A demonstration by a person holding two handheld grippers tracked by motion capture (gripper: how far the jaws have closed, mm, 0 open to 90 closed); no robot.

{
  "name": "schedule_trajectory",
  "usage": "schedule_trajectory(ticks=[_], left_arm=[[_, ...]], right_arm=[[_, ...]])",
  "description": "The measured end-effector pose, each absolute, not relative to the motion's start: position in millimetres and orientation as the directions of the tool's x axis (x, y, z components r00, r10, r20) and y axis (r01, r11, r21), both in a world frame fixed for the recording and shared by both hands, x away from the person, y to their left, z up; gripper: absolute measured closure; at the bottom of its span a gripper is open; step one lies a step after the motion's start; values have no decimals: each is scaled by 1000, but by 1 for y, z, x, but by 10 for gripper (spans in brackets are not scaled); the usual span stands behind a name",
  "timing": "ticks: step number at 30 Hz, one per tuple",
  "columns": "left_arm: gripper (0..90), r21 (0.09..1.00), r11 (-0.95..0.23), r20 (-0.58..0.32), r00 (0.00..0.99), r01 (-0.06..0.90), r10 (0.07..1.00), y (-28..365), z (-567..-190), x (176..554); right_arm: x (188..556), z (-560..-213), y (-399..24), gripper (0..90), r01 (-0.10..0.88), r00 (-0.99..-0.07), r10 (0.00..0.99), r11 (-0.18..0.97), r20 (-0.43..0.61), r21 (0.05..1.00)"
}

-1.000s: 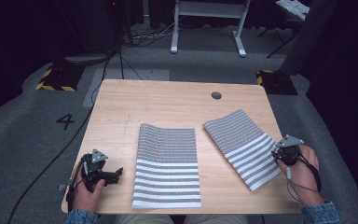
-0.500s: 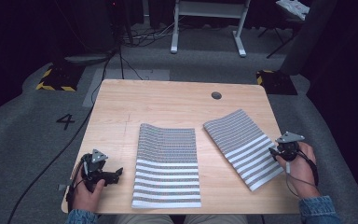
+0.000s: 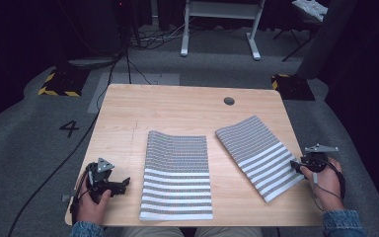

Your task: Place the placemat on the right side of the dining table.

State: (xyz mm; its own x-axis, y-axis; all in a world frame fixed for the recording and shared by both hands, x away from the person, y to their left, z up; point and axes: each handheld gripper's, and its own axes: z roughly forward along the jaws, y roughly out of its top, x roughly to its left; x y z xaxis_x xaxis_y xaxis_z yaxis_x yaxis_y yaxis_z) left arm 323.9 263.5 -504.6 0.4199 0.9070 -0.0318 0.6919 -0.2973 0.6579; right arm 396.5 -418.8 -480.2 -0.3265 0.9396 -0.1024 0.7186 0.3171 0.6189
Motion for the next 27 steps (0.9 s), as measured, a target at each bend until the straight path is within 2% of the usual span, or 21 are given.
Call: schedule_trajectory(ticks=[2,3,7,10,14,16,21,23,24,25,27], left_arm=[[2,659,-297,-34,421,691,906,264,-505,324],[2,659,-296,-34,421,691,906,264,-505,324],[2,658,-297,-32,420,692,907,264,-505,324],[1,658,-298,-32,420,692,907,264,-505,324],[2,659,-297,-34,421,691,906,264,-505,324],[2,658,-297,-32,420,692,907,264,-505,324],[2,659,-296,-34,421,691,906,264,-505,324],[2,659,-297,-33,421,691,906,264,-505,324],[1,659,-297,-34,421,691,906,264,-505,324],[2,658,-297,-32,420,692,907,264,-505,324],[2,658,-298,-32,420,692,907,264,-505,324]], right_arm=[[396,-479,-414,615,719,-342,933,337,-113,608],[397,-479,-413,612,719,-345,930,347,-124,602],[400,-477,-416,413,742,-319,939,330,-125,583],[395,-478,-416,393,784,-266,963,240,-41,572],[392,-480,-418,407,789,-230,973,190,-6,585],[390,-480,-416,459,789,-216,976,179,-7,588],[386,-478,-403,759,774,-269,963,234,-29,588],[386,-477,-400,779,773,-274,961,244,-39,586],[386,-477,-399,773,775,-275,961,247,-43,582],[387,-477,-399,707,775,-276,959,257,-55,577],[387,-475,-403,501,780,-257,964,249,-68,573]])
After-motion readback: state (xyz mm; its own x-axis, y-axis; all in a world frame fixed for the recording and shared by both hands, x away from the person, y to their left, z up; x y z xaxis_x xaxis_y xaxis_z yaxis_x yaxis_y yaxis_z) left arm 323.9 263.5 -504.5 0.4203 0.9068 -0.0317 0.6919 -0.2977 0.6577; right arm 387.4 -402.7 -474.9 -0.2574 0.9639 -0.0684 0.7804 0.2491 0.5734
